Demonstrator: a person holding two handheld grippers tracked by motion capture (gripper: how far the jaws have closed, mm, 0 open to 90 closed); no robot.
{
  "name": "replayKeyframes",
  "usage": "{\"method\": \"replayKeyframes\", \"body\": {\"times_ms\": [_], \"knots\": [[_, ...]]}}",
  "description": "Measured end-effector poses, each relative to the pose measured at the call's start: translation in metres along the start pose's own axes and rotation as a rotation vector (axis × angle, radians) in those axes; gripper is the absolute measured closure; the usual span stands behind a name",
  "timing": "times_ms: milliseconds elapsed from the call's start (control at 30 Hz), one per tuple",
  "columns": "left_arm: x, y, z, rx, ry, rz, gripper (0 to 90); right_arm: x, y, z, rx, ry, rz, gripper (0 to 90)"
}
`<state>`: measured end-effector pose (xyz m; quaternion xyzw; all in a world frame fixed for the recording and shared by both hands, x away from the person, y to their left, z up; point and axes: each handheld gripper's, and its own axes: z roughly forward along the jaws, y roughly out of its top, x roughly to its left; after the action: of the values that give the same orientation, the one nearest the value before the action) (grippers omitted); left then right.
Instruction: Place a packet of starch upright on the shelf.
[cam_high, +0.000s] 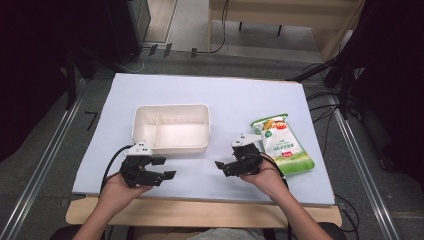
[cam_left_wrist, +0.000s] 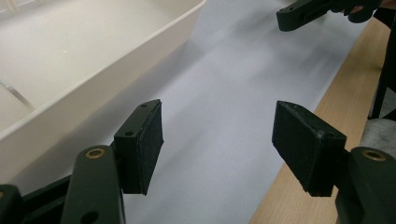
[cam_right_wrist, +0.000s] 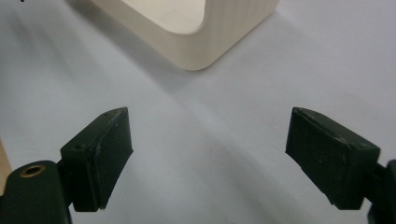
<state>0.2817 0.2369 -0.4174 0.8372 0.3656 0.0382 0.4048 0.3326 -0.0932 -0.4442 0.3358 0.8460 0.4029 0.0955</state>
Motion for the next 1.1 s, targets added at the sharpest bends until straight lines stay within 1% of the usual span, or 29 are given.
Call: {"method": "replayKeyframes", "body": {"times_ms": [167, 200, 233, 300, 367, 433, 500, 567, 600, 667, 800, 933, 967, 1033, 1100], "knots": [[0.001, 0.0, 0.0, 0.002, 0.001, 0.002, 34.3, -0.004, 0.001, -0.003, 0.0, 0.02, -0.004, 15.4], [0.001, 0.0, 0.0, 0.0, 0.0, 0.001, 34.3, -0.005, 0.001, -0.004, 0.003, 0.029, 0.005, 15.4], [0.001, 0.0, 0.001, -0.001, 0.0, 0.001, 34.3, -0.007, 0.002, -0.005, 0.024, 0.062, 0.027, 15.4], [0.001, 0.0, 0.001, 0.001, 0.001, 0.002, 34.3, -0.008, 0.001, -0.006, 0.025, 0.068, 0.026, 15.3], [0.001, 0.001, 0.0, -0.002, 0.001, 0.003, 34.3, -0.009, 0.001, -0.006, 0.033, 0.066, 0.035, 15.7], [0.001, 0.001, 0.0, -0.004, 0.0, 0.002, 34.3, -0.01, 0.0, -0.007, 0.037, 0.056, 0.029, 19.6], [0.001, 0.001, 0.0, -0.002, 0.001, 0.004, 34.3, -0.011, 0.0, -0.007, 0.031, 0.067, 0.024, 27.1], [0.001, 0.001, 0.0, -0.003, 0.001, 0.004, 34.3, -0.012, 0.0, -0.008, 0.021, 0.065, 0.016, 34.2], [0.001, 0.001, 0.0, -0.004, 0.001, 0.003, 34.3, -0.012, 0.0, -0.009, 0.024, 0.072, 0.022, 37.1], [0.001, 0.001, 0.0, -0.002, 0.003, 0.003, 34.3, -0.014, -0.001, -0.008, 0.039, 0.064, 0.018, 40.2], [0.001, 0.001, 0.0, -0.002, 0.004, 0.007, 34.3, -0.015, -0.002, -0.006, 0.048, 0.066, 0.014, 41.7], [0.001, 0.001, 0.0, -0.003, 0.004, 0.006, 34.3, -0.016, -0.002, -0.006, 0.046, 0.062, 0.005, 42.5], [0.001, 0.001, 0.0, -0.003, 0.004, 0.004, 34.3, -0.017, -0.003, -0.006, 0.047, 0.067, 0.012, 44.5], [0.001, 0.001, 0.0, -0.003, 0.005, 0.004, 34.3, -0.018, -0.003, -0.007, 0.048, 0.071, 0.016, 44.6], [0.001, 0.001, 0.0, -0.004, 0.005, 0.004, 34.3, -0.021, -0.002, -0.007, 0.052, 0.076, 0.033, 46.1]]}}
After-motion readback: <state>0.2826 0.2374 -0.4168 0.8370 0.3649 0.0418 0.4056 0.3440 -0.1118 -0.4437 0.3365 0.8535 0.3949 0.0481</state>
